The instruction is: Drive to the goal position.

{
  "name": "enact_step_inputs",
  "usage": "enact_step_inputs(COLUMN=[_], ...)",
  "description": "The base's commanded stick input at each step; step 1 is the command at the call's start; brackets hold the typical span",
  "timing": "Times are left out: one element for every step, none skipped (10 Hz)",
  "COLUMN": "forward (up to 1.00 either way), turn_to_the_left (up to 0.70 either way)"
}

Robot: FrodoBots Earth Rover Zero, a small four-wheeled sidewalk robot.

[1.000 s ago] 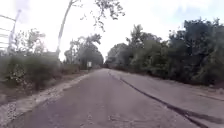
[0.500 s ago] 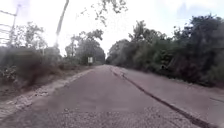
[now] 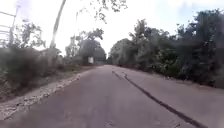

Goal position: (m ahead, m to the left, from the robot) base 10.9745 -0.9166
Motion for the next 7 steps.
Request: enact_step_inputs(forward=[1.00,1.00,1.00,1.00,1.00,1.00,1.00], turn_to_the_left=[0.00,0.00,0.00,0.00,0.00,0.00,0.00])
